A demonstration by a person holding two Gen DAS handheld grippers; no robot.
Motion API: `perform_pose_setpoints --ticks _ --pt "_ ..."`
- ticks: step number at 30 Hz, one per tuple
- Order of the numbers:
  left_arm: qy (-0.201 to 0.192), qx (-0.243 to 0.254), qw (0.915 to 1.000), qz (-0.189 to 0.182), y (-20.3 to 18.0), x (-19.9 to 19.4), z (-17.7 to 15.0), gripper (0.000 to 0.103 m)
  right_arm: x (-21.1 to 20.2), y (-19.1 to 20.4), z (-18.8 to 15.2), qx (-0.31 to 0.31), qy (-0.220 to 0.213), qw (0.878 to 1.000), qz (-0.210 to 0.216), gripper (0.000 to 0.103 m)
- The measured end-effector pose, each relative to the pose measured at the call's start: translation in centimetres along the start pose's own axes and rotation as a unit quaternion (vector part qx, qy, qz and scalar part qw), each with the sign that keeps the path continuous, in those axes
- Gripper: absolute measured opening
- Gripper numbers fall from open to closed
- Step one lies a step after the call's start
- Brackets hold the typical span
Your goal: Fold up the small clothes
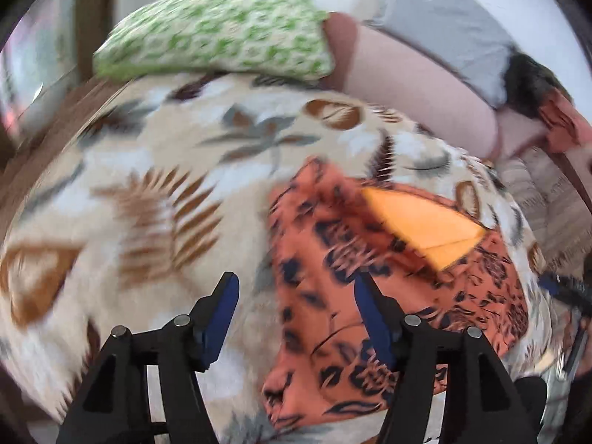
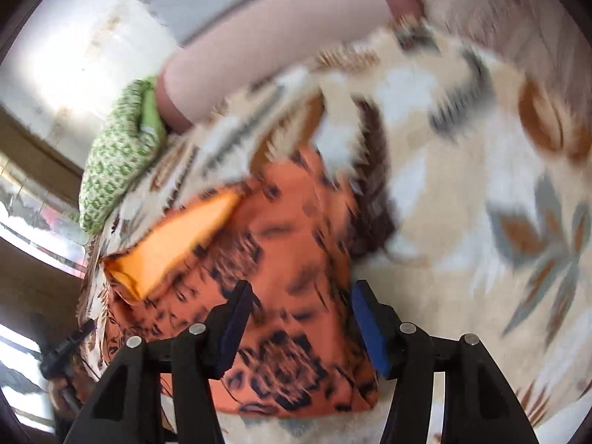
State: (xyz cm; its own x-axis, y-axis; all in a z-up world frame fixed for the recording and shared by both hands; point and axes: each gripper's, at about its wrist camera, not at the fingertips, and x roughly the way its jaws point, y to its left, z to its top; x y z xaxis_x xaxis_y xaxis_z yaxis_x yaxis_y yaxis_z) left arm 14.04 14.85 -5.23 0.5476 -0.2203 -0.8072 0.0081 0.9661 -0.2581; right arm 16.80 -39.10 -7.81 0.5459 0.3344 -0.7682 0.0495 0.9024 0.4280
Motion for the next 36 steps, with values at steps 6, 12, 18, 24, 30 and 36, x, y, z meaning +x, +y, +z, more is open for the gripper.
perform_pose_setpoints --ticks 6,12,18,24,30,36 --pt "0.043 0.130 0.9905 0.006 -3.7 5.3 3.1 0.066 4.2 2.3 1.2 -0.091 0.024 0.994 -0.048 0.067" --pt "0.063 0.202 0.9773 0.006 -4.8 9.7 5.6 0.066 7.1 0.1 3.1 -0.105 0.030 0.991 -0.071 0.067" --pt "0.065 0.169 0.9835 0.010 -3.7 11.6 7.2 0.016 8.8 -1.8 6.4 -0.123 0.045 0.989 -0.067 0.067" --pt "0.088 -0.034 0.9955 -0.002 1.5 14.1 8.4 0.004 12.5 -2.5 8.0 -0.072 0.066 0.994 -0.048 0.034" --pt "0.076 -0.149 0.9855 0.026 4.0 14.2 9.0 0.003 11.9 -3.9 8.0 0.018 0.042 0.998 -0.049 0.025" --pt "0.070 -0.129 0.9891 0.014 4.4 11.8 8.7 0.009 10.1 -4.4 7.8 0.042 0.031 0.998 -0.033 0.032"
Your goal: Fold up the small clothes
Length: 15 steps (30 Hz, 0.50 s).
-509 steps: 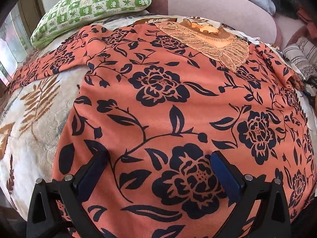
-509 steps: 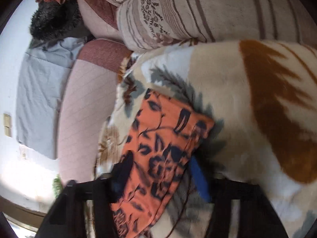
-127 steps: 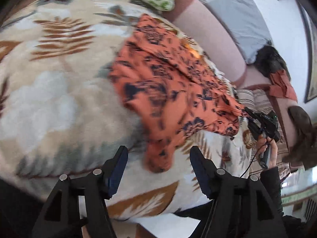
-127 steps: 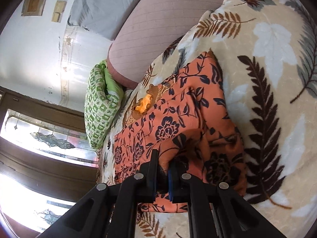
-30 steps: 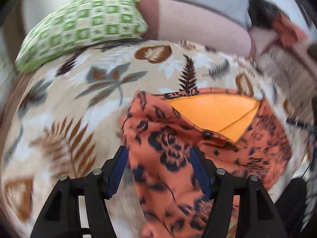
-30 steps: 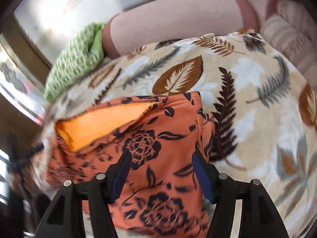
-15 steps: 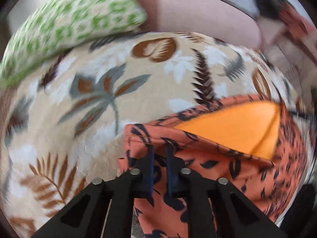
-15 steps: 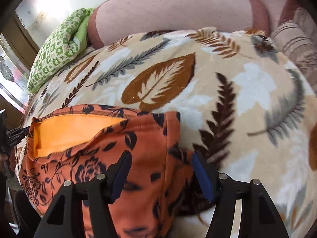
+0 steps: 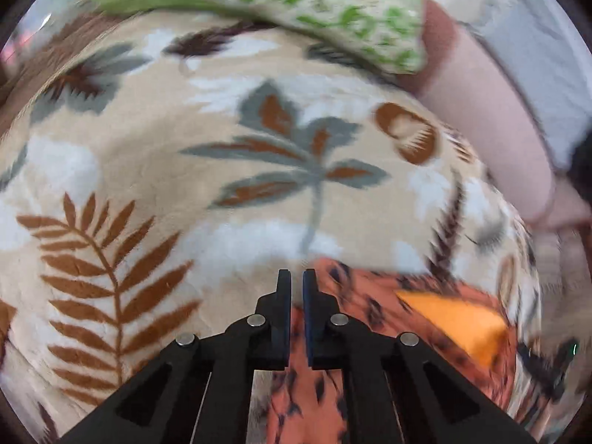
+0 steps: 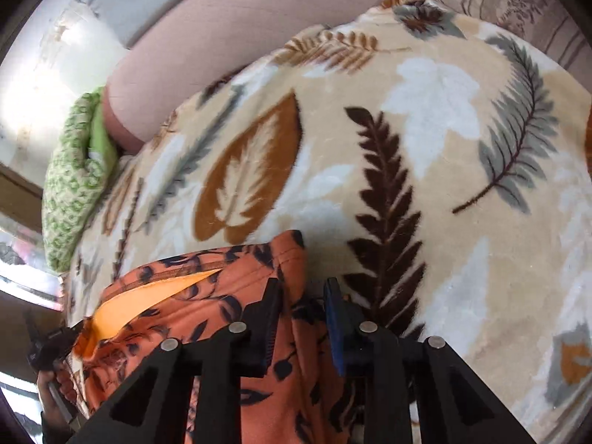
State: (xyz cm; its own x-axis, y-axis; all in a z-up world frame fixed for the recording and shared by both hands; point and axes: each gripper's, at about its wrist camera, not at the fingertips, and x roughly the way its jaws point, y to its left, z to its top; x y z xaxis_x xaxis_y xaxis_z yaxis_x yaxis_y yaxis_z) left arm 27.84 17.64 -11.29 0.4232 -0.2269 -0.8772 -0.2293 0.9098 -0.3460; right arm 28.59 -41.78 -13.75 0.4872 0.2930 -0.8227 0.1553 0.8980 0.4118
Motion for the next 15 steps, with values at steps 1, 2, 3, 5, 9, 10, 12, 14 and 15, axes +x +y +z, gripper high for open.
perform_pose_setpoints --ticks 1,2,3,5,9,10,12,14,15 --pt "-0.008 0.038 0.9992 -0.002 -0.5 -1.1 -0.8 0.025 -0.6 0.4 -0.4 -0.016 0.001 1.000 0.003 0.060" --pt "-0.017 0.066 0.9977 -0.004 -0.8 -2.2 -1.8 0.044 -1.6 0.6 -1.1 -0.029 -0.003 1.000 0.004 0.076" --pt "-0.029 0.095 0.9951 -0.003 -1.0 -3.6 -3.2 0.052 -2.6 0.7 -1.9 -0.038 -0.014 0.999 0.007 0.084" --pt "-0.036 0.128 0.9911 -0.009 -1.0 -5.3 -5.8 0.060 -4.3 0.6 -3.6 -0.055 -0.012 0.998 0.013 0.084" --pt "0.008 0.160 0.9868 -0.025 -0.9 -6.3 -11.6 0.060 -5.9 0.7 -7.6 -0.077 0.008 0.997 0.024 0.082" --pt "0.014 0.159 0.9869 -0.025 -0.8 -6.2 -12.5 0.060 -5.9 0.8 -8.6 -0.084 0.018 0.996 0.021 0.082" --pt "0.023 0.154 0.9877 -0.020 -0.7 -5.6 -14.0 0.060 -5.6 0.8 -10.0 -0.093 0.034 0.995 0.006 0.076" --pt "0.027 0.144 0.9890 -0.017 -0.6 -5.3 -15.0 0.039 -5.1 0.7 -11.2 -0.090 0.051 0.995 0.002 0.050" --pt "0.029 0.142 0.9893 -0.016 -0.7 -5.1 -15.3 0.031 -5.2 0.6 -11.8 -0.088 0.049 0.995 -0.005 0.024"
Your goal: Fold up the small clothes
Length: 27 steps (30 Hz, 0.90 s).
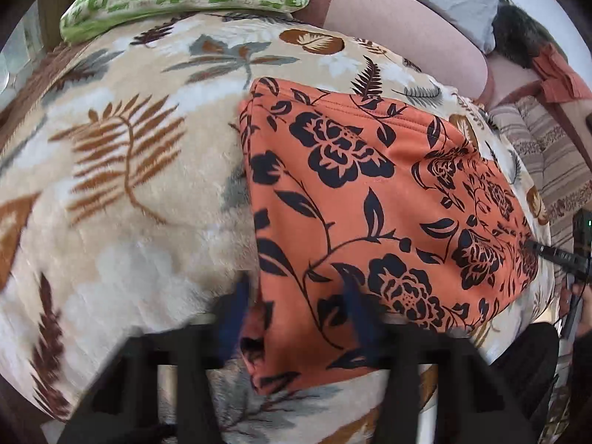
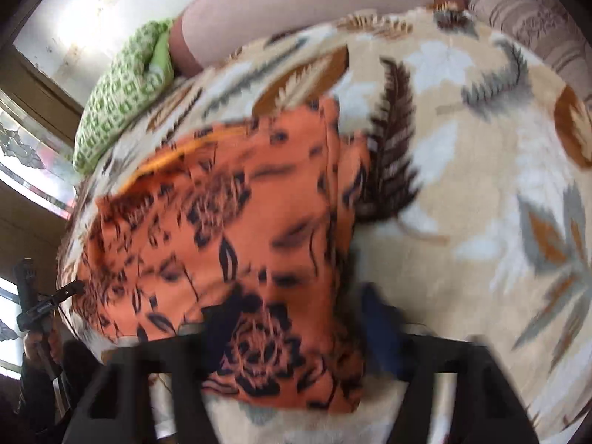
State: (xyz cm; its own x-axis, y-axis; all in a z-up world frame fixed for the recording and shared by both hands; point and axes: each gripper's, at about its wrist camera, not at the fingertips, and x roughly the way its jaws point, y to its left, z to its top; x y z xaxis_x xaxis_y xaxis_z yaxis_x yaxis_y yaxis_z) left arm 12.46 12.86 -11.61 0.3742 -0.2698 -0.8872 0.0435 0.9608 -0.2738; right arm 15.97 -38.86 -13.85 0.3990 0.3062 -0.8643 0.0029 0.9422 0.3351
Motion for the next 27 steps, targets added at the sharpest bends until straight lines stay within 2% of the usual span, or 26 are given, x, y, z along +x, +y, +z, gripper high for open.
perform_pose_setpoints --ticks 2,4,7,10,13,14,15,16,18,20,21,22,24,26,27 --pt "0.004 -0.006 1.0000 -0.006 0.1 0.3 0.2 0.022 -0.2 0.2 -0.4 -0.001 0.001 1.000 0.003 0.021" --pt "0.008 -0.023 0.9995 -0.019 0.5 0.1 0.4 0.020 -0.8 0.2 -0.4 0.010 -0.003 1.000 0.021 0.014" --pt "-0.010 -0.031 0.9989 -0.034 0.6 -1.4 0.1 0.018 -3.0 -0.5 -0.2 0.044 -0.022 0.997 0.057 0.010" --pt "-0.017 -0.043 0.9978 -0.047 0.8 -2.2 -0.4 0.018 -4.3 -1.6 -1.1 0.075 -0.030 0.995 0.060 0.007" --pt "0.007 -0.060 0.9976 -0.034 1.7 -0.5 -1.3 0.018 -2.7 -3.5 -3.5 0.101 0.003 0.994 0.035 0.006" --pt "0.013 -0.063 0.9975 -0.030 1.8 0.0 -1.4 0.019 -1.5 -4.0 -4.5 0.107 0.024 0.993 0.037 0.006" --pt "0.008 -0.055 0.9980 -0.028 1.7 0.1 -1.3 0.019 -1.2 -4.1 -5.0 0.107 0.026 0.993 0.051 0.006" --pt "0.002 -0.045 0.9987 -0.024 1.3 -0.3 -1.1 0.020 -2.1 -4.0 -5.0 0.104 0.001 0.992 0.073 0.010" --pt "-0.012 -0.027 0.9994 -0.020 0.6 -0.9 -0.8 0.020 -4.6 -3.9 -4.3 0.093 -0.061 0.990 0.082 0.014" --pt "-0.007 -0.021 0.9996 -0.016 0.5 -0.7 -0.7 0.021 -5.7 -3.7 -3.5 0.082 -0.085 0.990 0.072 0.057" --pt "-0.004 -0.027 0.9995 -0.018 0.7 -0.5 -0.6 0.021 -5.8 -3.5 -3.1 0.074 -0.090 0.991 0.064 0.090" --pt "-0.003 -0.033 0.9992 -0.021 0.9 -0.3 -0.6 0.022 -5.6 -3.2 -2.7 0.061 -0.089 0.992 0.065 0.091" --pt "-0.002 -0.045 0.9986 -0.026 1.2 0.0 -0.7 0.022 -4.0 -2.3 -1.8 0.033 -0.058 0.995 0.068 0.089" --pt "-0.002 -0.047 0.9986 -0.024 1.3 0.0 -0.9 0.025 -2.6 -1.8 -1.4 0.027 -0.050 0.996 0.074 0.086" --pt "0.000 -0.045 0.9987 -0.021 1.3 0.1 -0.9 0.026 -1.7 -1.5 -1.1 0.023 -0.038 0.996 0.081 0.074"
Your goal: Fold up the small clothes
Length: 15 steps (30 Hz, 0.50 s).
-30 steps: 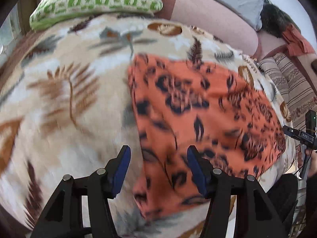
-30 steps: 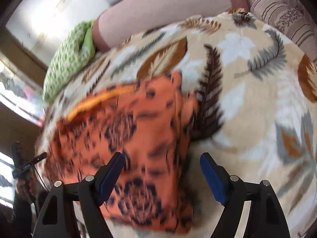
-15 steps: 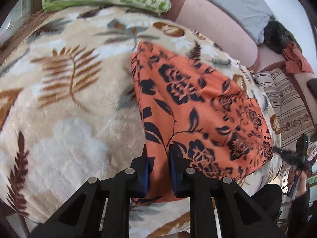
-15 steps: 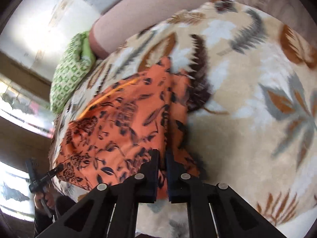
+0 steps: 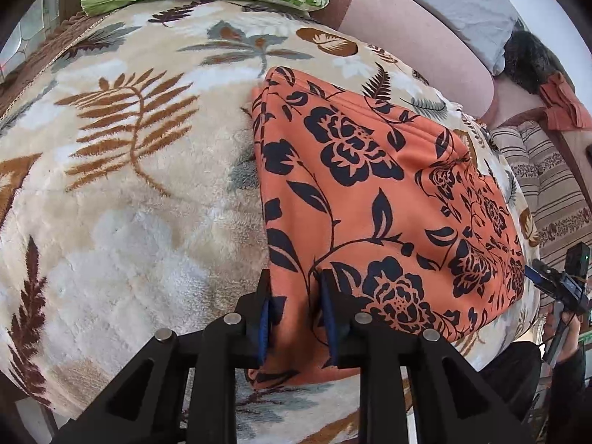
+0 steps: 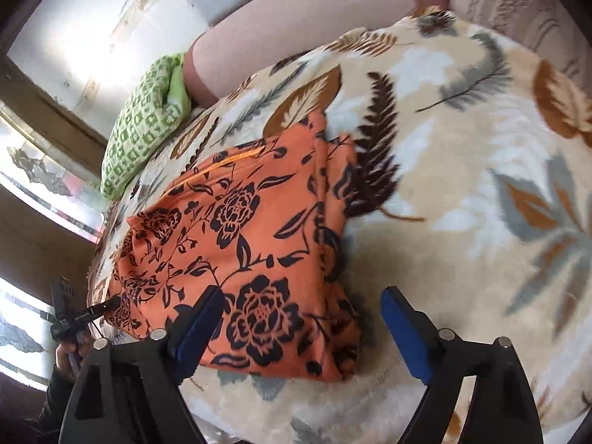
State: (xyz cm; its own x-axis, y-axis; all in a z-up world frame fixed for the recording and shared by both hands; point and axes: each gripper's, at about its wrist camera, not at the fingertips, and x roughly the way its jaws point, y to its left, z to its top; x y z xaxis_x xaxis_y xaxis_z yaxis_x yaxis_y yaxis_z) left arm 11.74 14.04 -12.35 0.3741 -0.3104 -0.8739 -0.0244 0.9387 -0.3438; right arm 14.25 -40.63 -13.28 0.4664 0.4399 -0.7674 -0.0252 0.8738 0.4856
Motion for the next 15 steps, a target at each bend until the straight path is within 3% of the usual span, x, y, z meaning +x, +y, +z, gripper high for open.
perform_pose_setpoints --ticks 1,2,3,7,12,15 --pt "0.002 0.001 1.0000 0.002 0.0 0.0 0.0 0.027 0.7 0.3 0.1 -0.003 0.013 1.000 0.000 0.048" --pt "0.003 0.002 1.0000 0.004 0.1 0.0 0.0 0.027 1.6 0.5 0.0 -0.007 0.029 0.999 -0.011 0.031" --pt "0.005 0.002 1.0000 0.005 0.0 0.2 0.1 0.027 2.2 0.7 -0.1 -0.011 0.040 0.999 -0.022 0.024" --pt "0.010 0.010 0.9998 0.012 -0.5 0.5 0.7 0.028 1.7 0.5 0.0 0.001 0.058 0.998 -0.009 0.007" --pt "-0.003 0.019 0.9996 0.018 -1.0 -0.5 0.7 0.025 -2.0 0.8 -1.0 0.017 0.036 0.999 0.014 0.005" --pt "0.000 0.019 0.9996 0.021 -0.6 -0.7 0.2 0.024 -2.1 -0.5 -3.0 0.040 0.045 0.998 0.006 0.005"
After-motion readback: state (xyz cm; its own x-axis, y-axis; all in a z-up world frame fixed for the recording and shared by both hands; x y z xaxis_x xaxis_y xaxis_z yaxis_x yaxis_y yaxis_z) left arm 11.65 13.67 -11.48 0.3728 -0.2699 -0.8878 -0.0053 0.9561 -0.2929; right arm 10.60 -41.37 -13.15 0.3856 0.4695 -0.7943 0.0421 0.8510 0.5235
